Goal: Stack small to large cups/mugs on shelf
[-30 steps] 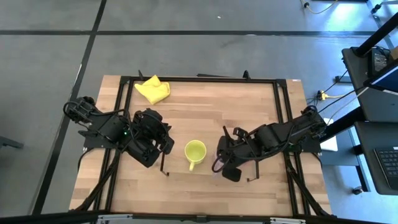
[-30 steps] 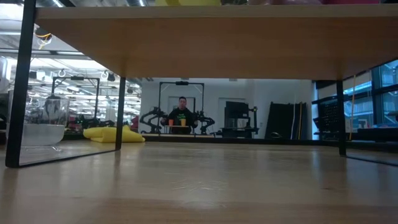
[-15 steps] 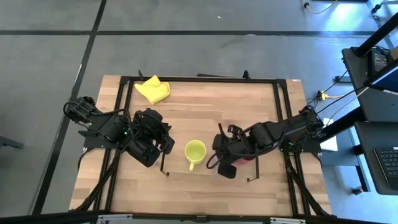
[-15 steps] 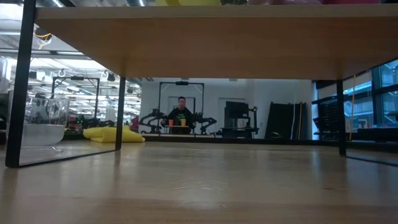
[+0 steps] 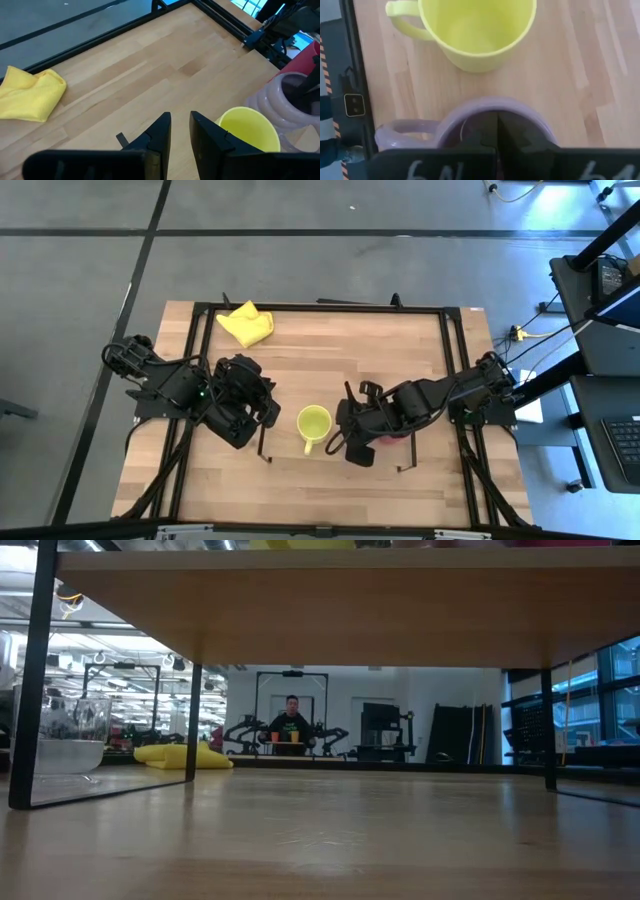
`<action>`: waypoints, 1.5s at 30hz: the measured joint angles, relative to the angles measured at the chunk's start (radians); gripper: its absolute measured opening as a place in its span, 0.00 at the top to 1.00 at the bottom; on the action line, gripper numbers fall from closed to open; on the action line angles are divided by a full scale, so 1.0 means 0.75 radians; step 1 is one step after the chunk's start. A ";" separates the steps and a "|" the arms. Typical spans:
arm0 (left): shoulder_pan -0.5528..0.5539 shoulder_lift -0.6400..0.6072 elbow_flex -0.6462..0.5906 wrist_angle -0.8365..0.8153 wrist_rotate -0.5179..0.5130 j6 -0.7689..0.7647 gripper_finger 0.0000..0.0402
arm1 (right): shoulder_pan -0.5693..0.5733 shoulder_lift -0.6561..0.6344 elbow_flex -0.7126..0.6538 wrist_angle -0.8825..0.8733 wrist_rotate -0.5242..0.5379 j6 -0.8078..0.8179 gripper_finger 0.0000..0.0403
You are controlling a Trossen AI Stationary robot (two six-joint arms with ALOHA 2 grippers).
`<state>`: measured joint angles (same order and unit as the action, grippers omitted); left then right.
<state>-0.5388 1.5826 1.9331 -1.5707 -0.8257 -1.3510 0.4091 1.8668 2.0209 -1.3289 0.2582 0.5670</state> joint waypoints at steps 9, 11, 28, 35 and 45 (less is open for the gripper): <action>0.000 0.000 0.000 0.000 0.001 0.000 0.84 | 0.000 0.000 0.000 0.085 0.012 -0.066 0.99; 0.000 0.000 0.000 0.000 0.001 -0.001 0.84 | 0.001 0.000 0.000 0.086 0.012 -0.068 0.99; 0.000 0.000 0.000 0.000 0.001 -0.001 0.84 | 0.001 -0.006 0.000 0.011 0.051 -0.101 0.99; -0.001 0.000 0.000 0.000 0.006 -0.001 0.84 | 0.001 -0.006 0.072 0.022 -0.009 -0.091 0.99; -0.001 -0.001 0.000 0.000 -0.004 0.000 0.84 | 0.036 -0.006 0.309 0.045 0.012 -0.003 1.00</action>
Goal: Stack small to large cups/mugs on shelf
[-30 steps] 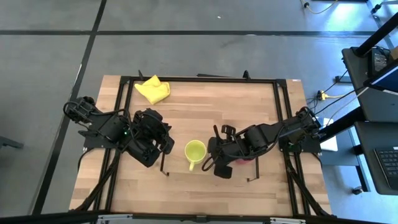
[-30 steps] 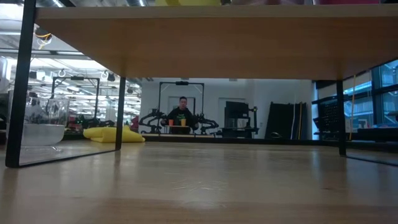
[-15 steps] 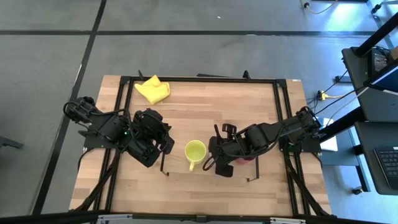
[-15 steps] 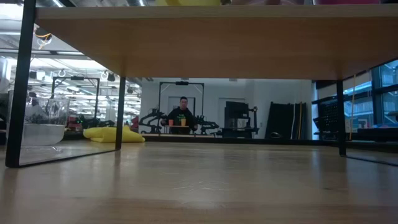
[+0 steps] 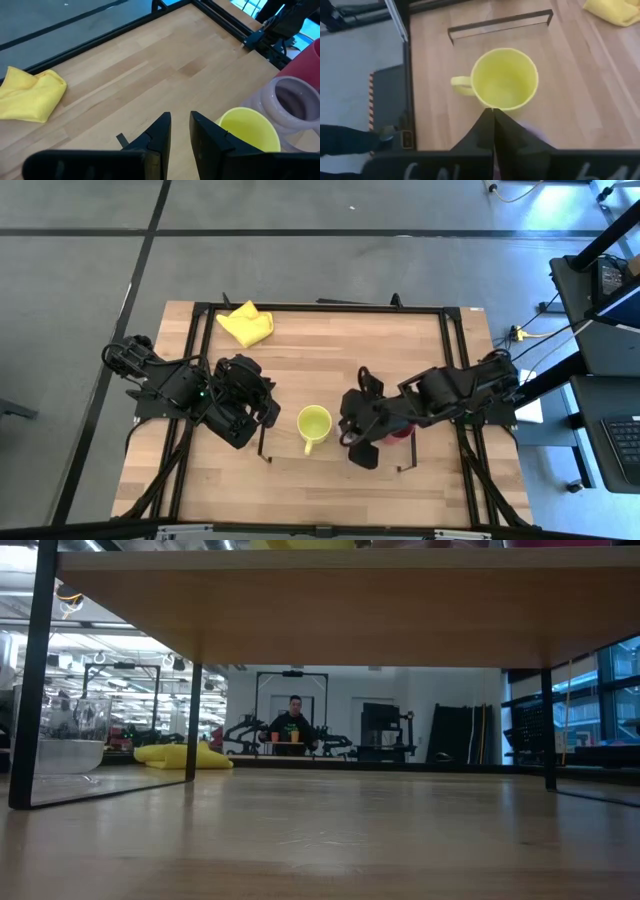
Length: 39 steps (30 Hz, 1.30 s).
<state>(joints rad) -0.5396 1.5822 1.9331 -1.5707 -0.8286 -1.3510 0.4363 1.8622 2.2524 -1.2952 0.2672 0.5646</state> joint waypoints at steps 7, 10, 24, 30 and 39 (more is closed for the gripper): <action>0.000 0.000 0.000 0.000 -0.026 0.017 0.84 | 0.075 0.012 0.000 0.029 -0.001 0.115 1.00; 0.001 0.000 0.000 0.000 -0.026 0.035 0.84 | 0.096 0.030 0.000 0.028 -0.002 0.189 1.00; -0.001 -0.001 0.000 0.001 -0.020 0.039 0.84 | 0.109 0.174 -0.002 0.054 -0.210 0.320 1.00; -0.001 -0.001 0.000 0.005 0.002 0.074 0.84 | 0.112 0.174 -0.002 -0.057 -0.140 0.429 1.00; -0.001 -0.001 0.000 0.005 0.005 0.106 0.84 | 0.112 0.174 -0.002 -0.121 -0.087 0.503 1.00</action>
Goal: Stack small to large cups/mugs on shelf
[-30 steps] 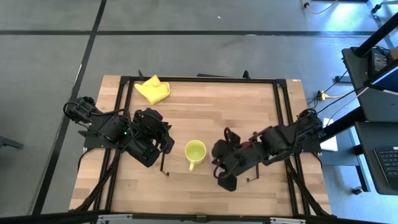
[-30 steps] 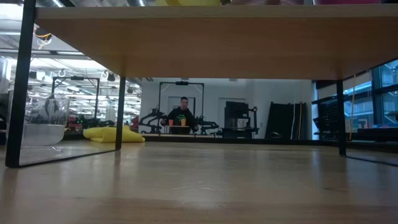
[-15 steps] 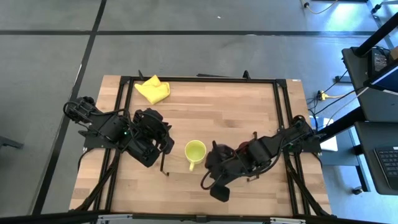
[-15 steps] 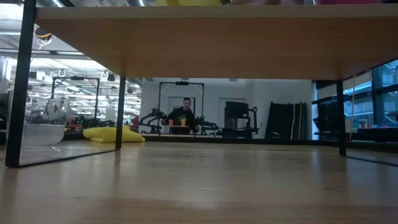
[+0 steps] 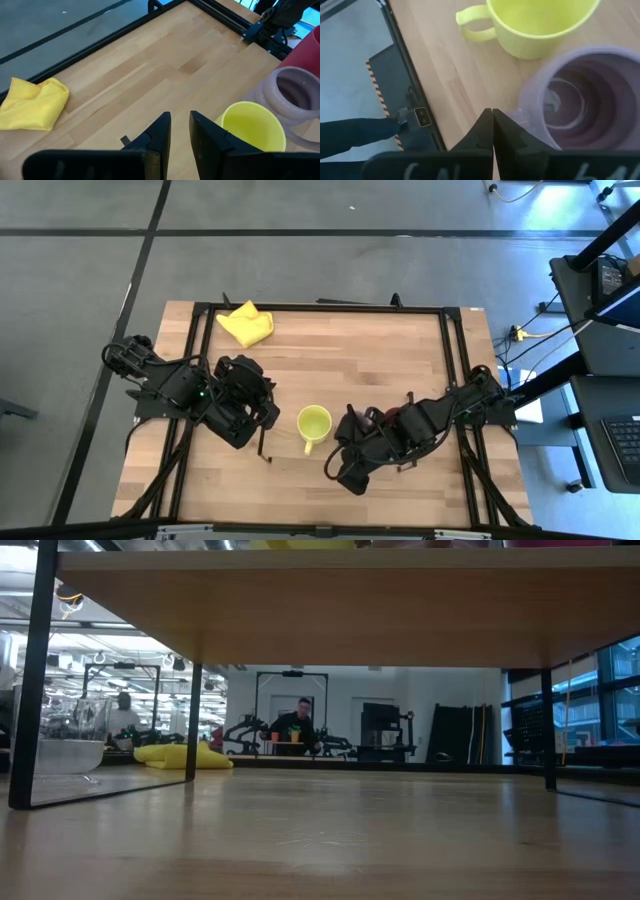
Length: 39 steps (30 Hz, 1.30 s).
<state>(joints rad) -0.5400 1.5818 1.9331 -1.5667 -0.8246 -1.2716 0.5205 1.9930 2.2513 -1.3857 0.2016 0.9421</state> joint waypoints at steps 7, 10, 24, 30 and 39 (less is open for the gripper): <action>0.000 0.000 0.000 0.000 0.001 0.001 0.84 | 0.000 0.000 0.000 -0.058 -0.001 0.030 1.00; 0.000 0.000 0.000 0.000 0.001 0.001 0.84 | 0.000 0.000 0.000 -0.056 -0.002 0.030 1.00; -0.009 0.000 0.000 0.022 0.000 -0.011 0.84 | -0.042 -0.009 0.001 0.209 -0.018 -0.162 1.00; -0.010 0.000 0.000 0.019 -0.006 -0.008 0.84 | -0.109 -0.009 0.001 0.393 -0.017 -0.255 1.00; -0.036 0.000 0.000 0.018 -0.011 0.030 0.84 | -0.201 0.013 0.001 0.470 -0.082 -0.295 1.00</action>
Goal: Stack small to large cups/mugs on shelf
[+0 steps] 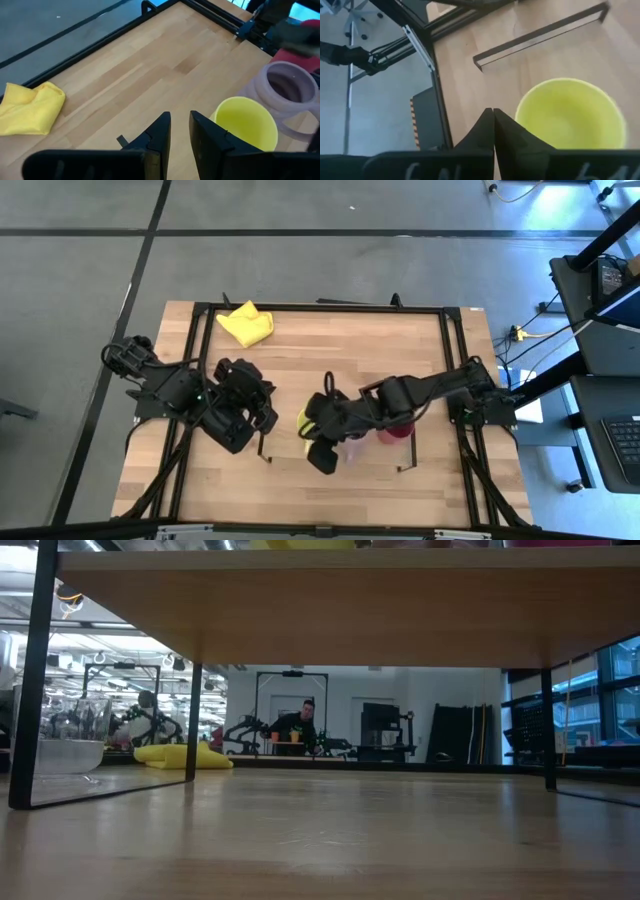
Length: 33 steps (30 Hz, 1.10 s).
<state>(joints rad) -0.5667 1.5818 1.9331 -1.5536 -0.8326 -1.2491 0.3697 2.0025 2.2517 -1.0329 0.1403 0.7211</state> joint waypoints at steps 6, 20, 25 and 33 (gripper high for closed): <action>-0.017 0.000 0.000 -0.001 -0.027 -0.002 0.84 | -0.022 0.069 0.000 0.123 -0.102 -0.022 1.00; -0.017 0.000 0.000 -0.003 -0.029 -0.005 0.84 | -0.022 0.182 0.000 0.150 -0.181 0.012 1.00; -0.017 0.000 0.000 -0.003 -0.029 0.002 0.84 | -0.010 0.182 0.000 0.078 -0.111 0.040 1.00; -0.017 0.000 0.000 -0.003 -0.047 0.004 0.84 | 0.035 0.180 0.000 0.018 0.002 -0.026 1.00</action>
<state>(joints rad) -0.5793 1.5818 1.9331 -1.5558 -0.8679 -1.2461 0.3962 2.1379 2.2517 -1.0193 0.1420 0.7012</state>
